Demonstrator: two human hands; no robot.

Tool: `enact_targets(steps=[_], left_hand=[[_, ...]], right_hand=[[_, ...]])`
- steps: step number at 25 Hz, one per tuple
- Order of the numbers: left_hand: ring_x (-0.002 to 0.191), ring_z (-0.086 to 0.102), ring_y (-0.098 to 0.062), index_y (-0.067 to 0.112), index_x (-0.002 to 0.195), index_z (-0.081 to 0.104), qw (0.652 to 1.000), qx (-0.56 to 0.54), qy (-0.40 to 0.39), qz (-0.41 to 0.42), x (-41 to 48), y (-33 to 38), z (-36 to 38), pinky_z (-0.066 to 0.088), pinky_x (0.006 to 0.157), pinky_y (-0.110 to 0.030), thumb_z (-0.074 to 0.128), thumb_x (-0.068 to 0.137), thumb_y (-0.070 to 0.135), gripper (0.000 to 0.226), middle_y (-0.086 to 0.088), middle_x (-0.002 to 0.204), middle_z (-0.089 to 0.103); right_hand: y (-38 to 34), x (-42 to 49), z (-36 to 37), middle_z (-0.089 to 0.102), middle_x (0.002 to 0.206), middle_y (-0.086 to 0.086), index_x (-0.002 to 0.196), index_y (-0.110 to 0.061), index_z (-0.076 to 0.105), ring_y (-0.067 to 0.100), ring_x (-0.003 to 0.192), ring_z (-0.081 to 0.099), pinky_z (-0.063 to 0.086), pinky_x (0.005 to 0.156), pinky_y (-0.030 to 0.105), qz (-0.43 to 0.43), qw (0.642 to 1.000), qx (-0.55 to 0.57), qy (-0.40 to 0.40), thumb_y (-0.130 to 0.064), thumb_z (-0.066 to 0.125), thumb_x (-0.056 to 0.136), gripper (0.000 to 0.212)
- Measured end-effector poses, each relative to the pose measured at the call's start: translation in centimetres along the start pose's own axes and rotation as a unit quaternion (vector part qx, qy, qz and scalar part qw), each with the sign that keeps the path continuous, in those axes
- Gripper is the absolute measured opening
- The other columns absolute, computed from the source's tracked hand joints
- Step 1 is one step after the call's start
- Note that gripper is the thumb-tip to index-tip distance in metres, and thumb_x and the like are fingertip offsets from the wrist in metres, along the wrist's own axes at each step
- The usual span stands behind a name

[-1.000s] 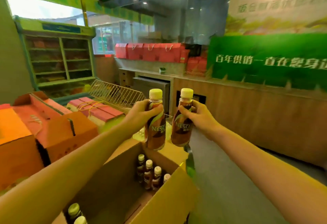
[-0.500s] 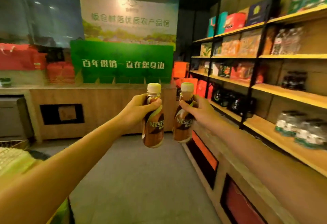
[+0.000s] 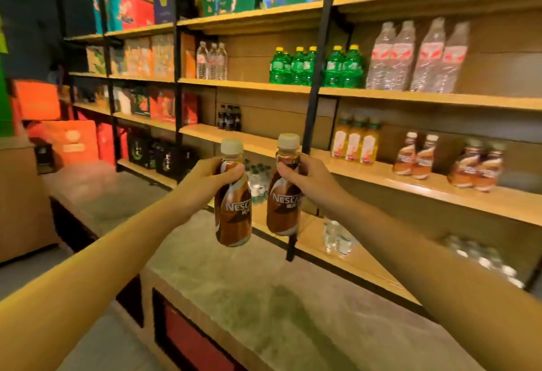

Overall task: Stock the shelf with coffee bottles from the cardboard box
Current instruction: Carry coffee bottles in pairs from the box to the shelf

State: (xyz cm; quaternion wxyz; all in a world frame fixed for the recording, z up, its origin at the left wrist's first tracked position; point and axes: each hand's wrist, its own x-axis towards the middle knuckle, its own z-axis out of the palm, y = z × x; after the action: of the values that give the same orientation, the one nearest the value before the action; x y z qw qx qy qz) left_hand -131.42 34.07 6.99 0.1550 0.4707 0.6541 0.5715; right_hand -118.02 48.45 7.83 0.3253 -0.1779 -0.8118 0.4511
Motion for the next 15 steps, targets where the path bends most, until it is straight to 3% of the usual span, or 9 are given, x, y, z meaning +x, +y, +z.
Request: enact_targets(steps=[2, 6, 10, 11, 13, 15], left_hand=[[0.095, 0.060, -0.013, 0.023, 0.102, 0.056, 0.999, -0.011, -0.048, 0.011, 3.5, 0.4, 5.2, 0.046, 0.083, -0.027, 0.050, 0.093, 0.031, 0.013, 0.003, 0.101, 0.064], [0.087, 0.060, -0.004, 0.032, 0.089, 0.055, 0.990, -0.044, -0.130, 0.044, 8.7, 1.2, 14.0, 0.043, 0.068, -0.018, 0.051, 0.092, 0.032, 0.005, 0.009, 0.094, 0.064], [0.091, 0.062, -0.006, 0.019, 0.110, 0.059, 0.971, -0.051, -0.220, 0.078, 13.5, 1.7, 20.5, 0.045, 0.070, -0.019, 0.052, 0.092, 0.033, 0.024, 0.000, 0.106, 0.066], [0.091, 0.062, -0.007, 0.014, 0.114, 0.058, 0.966, -0.051, -0.239, 0.088, 14.9, 2.0, 22.1, 0.045, 0.069, -0.019, 0.052, 0.092, 0.032, 0.029, -0.002, 0.107, 0.066], [0.085, 0.060, -0.003, 0.010, 0.112, 0.058, 0.957, -0.055, -0.267, 0.102, 17.5, 2.8, 24.9, 0.044, 0.065, -0.016, 0.052, 0.092, 0.031, 0.030, 0.000, 0.100, 0.066], [0.076, 0.057, 0.002, 0.019, 0.100, 0.059, 0.949, -0.056, -0.287, 0.114, 19.7, 3.1, 27.5, 0.042, 0.057, -0.009, 0.051, 0.092, 0.030, 0.015, 0.010, 0.089, 0.062]], right_hand=[[1.8, -0.5, -4.7, 0.060, 0.106, -0.004, 0.118, -0.013, 0.054, 0.009, 0.099, 0.056, 0.045, 0.084, 0.023, 0.014, 0.999, -0.015, 0.033, -0.025, 0.054, 0.093, 0.028], [5.6, -1.5, -12.0, 0.060, 0.099, -0.009, 0.115, -0.016, 0.055, 0.002, 0.090, 0.056, 0.046, 0.075, 0.014, 0.048, 0.994, -0.036, 0.096, -0.022, 0.053, 0.094, 0.022], [8.3, -1.9, -17.6, 0.059, 0.100, -0.013, 0.118, -0.016, 0.055, 0.003, 0.094, 0.057, 0.047, 0.072, 0.009, 0.060, 0.980, -0.078, 0.171, -0.023, 0.053, 0.094, 0.026], [9.1, -1.8, -19.1, 0.060, 0.101, -0.014, 0.117, -0.015, 0.055, 0.004, 0.096, 0.058, 0.048, 0.075, 0.010, 0.065, 0.975, -0.088, 0.195, -0.024, 0.054, 0.093, 0.025], [10.5, -1.3, -21.8, 0.064, 0.111, -0.002, 0.119, -0.012, 0.056, 0.014, 0.106, 0.060, 0.051, 0.089, 0.025, 0.083, 0.965, -0.099, 0.228, -0.026, 0.055, 0.093, 0.030], [11.8, -0.8, -24.1, 0.064, 0.118, 0.004, 0.121, -0.013, 0.057, 0.018, 0.109, 0.060, 0.050, 0.092, 0.030, 0.095, 0.957, -0.109, 0.251, -0.027, 0.055, 0.092, 0.032]])
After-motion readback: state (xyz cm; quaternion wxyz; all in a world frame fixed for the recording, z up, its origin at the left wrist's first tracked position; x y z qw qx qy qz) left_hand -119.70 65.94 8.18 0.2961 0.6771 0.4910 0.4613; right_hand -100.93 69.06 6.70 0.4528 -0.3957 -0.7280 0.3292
